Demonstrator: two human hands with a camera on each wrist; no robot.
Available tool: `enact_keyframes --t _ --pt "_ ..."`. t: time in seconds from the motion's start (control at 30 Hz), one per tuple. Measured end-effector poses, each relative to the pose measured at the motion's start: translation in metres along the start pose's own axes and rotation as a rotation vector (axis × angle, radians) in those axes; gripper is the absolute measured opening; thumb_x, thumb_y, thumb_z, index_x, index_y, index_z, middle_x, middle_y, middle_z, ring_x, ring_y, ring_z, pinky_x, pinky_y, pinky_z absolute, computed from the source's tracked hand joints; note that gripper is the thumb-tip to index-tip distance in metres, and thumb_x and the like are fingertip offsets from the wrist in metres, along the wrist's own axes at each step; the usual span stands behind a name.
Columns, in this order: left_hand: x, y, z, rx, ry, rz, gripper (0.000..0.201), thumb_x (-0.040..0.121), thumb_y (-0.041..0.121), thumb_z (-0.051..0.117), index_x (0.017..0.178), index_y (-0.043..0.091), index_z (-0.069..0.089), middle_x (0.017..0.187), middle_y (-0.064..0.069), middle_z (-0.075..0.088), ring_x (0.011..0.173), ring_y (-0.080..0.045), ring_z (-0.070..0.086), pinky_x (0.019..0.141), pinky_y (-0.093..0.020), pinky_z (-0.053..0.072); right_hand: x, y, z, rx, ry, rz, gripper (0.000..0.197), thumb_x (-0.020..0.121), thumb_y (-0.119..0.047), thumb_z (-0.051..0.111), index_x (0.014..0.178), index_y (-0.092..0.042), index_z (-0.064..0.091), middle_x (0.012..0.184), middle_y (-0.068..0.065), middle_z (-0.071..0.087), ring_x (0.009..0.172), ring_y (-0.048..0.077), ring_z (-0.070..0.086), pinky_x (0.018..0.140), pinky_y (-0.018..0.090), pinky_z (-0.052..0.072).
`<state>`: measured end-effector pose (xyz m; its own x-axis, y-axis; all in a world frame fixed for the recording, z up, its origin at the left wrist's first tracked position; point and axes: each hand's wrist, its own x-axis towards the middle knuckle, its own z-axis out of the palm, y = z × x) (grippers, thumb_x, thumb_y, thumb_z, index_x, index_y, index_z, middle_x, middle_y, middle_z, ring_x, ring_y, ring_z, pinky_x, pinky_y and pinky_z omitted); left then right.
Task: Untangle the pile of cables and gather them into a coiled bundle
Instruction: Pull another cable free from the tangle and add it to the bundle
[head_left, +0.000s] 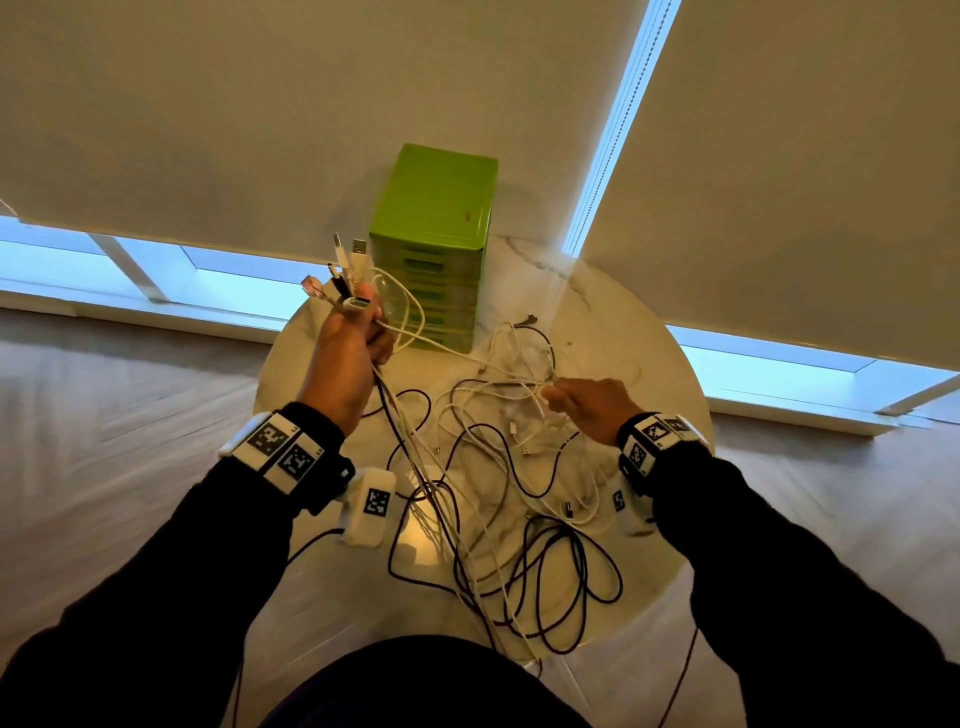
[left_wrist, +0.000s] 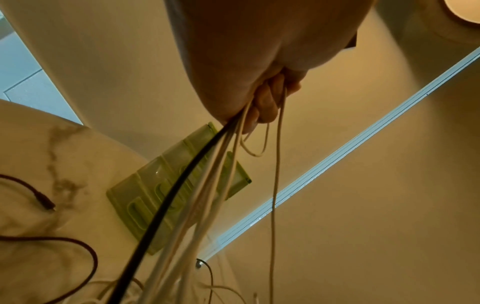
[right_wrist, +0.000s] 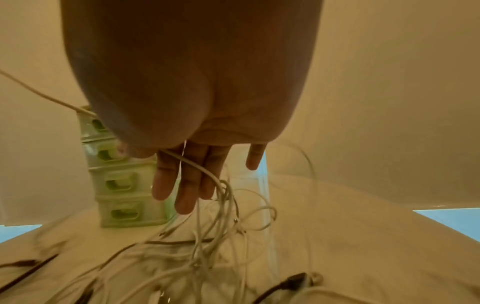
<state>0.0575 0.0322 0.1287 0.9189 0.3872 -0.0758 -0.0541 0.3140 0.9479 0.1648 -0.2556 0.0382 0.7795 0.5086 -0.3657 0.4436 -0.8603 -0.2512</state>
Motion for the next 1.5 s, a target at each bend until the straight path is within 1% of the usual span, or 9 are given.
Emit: enact_keyframes --t 0.17,0.3,0.57,0.7,0.9,1.0,1.17,1.33,1.5 --pt "-0.009 -0.020 0.002 0.364 -0.022 0.062 0.028 0.109 0.024 0.039 0.122 0.003 0.053 0.072 0.015 0.047 0.062 -0.001 0.040 0.061 -0.016 0.039 -0.001 -0.028 -0.033 0.266 0.262 -0.057 0.035 0.105 -0.048 0.036 0.094 -0.028 0.063 0.062 -0.005 0.069 0.072 0.013 0.069 0.085 0.039 0.052" --pt "-0.022 -0.035 0.022 0.499 -0.087 0.050 0.026 0.108 0.030 0.043 0.132 0.026 0.053 0.100 0.007 0.062 0.092 -0.006 0.052 0.093 -0.031 0.045 -0.011 -0.082 -0.059 0.365 0.397 -0.237 0.030 0.105 -0.043 0.044 0.093 -0.028 0.067 0.057 -0.010 0.061 0.062 0.009 0.065 0.083 0.038 0.053" --pt "-0.018 -0.036 0.041 0.212 -0.107 -0.052 0.019 0.108 0.025 0.042 0.094 0.024 0.054 0.058 0.014 0.034 0.050 -0.004 0.029 0.052 -0.024 0.026 -0.050 -0.102 -0.073 0.623 0.287 -0.359 0.035 0.108 -0.035 0.039 0.114 -0.017 0.069 0.068 -0.007 0.052 0.060 0.003 0.049 0.064 0.023 0.044" --pt "-0.017 -0.034 0.061 0.137 -0.218 -0.075 0.024 0.108 0.031 0.044 0.086 0.024 0.049 0.056 0.013 0.028 0.049 -0.004 0.023 0.048 -0.022 0.022 -0.076 -0.077 -0.082 0.887 0.264 -0.265 0.036 0.109 -0.033 0.038 0.124 -0.015 0.065 0.069 0.013 0.040 0.059 0.020 0.041 0.055 0.024 0.042" --pt "-0.033 -0.042 0.105 0.235 -0.388 -0.092 0.021 0.106 0.034 0.048 0.090 0.024 0.057 0.052 0.015 0.035 0.048 -0.003 0.029 0.050 -0.022 0.027 -0.113 -0.051 -0.081 0.949 0.246 -0.119 0.034 0.106 -0.036 0.044 0.120 -0.017 0.069 0.059 0.001 0.036 0.049 0.011 0.032 0.047 0.020 0.030" --pt "-0.043 -0.047 0.125 0.290 -0.468 -0.102 0.020 0.105 0.036 0.050 0.091 0.023 0.058 0.052 0.014 0.037 0.048 -0.004 0.031 0.053 -0.023 0.030 -0.128 -0.024 -0.077 0.657 0.115 0.057 0.037 0.105 -0.038 0.046 0.109 -0.013 0.073 0.051 -0.015 0.052 0.046 0.002 0.046 0.053 0.015 0.038" --pt "-0.059 -0.062 0.156 0.217 -0.591 -0.155 0.023 0.101 0.037 0.055 0.090 0.018 0.061 0.057 0.010 0.030 0.052 -0.009 0.027 0.055 -0.026 0.029 -0.160 0.049 -0.022 0.342 -0.125 0.446 0.030 0.100 -0.041 0.052 0.104 -0.018 0.071 0.082 0.002 0.073 0.073 0.016 0.067 0.070 0.029 0.051" --pt "-0.084 -0.082 0.192 0.076 -0.723 -0.267 0.021 0.098 0.032 0.056 0.089 0.013 0.060 0.055 0.009 0.031 0.051 -0.010 0.025 0.052 -0.025 0.026 -0.206 0.084 0.049 0.119 0.179 0.534 0.025 0.101 -0.039 0.047 0.117 -0.034 0.066 0.120 -0.004 0.067 0.120 0.022 0.056 0.103 0.040 0.030" --pt "-0.120 -0.108 0.227 0.163 -0.791 -0.310 0.014 0.100 0.027 0.056 0.093 0.016 0.061 0.054 0.011 0.035 0.051 -0.007 0.033 0.054 -0.020 0.040 -0.232 0.060 0.082 0.549 0.429 0.337 0.050 0.086 -0.016 0.059 0.135 -0.029 0.056 0.141 -0.011 0.054 0.135 0.007 0.042 0.113 0.037 0.028"
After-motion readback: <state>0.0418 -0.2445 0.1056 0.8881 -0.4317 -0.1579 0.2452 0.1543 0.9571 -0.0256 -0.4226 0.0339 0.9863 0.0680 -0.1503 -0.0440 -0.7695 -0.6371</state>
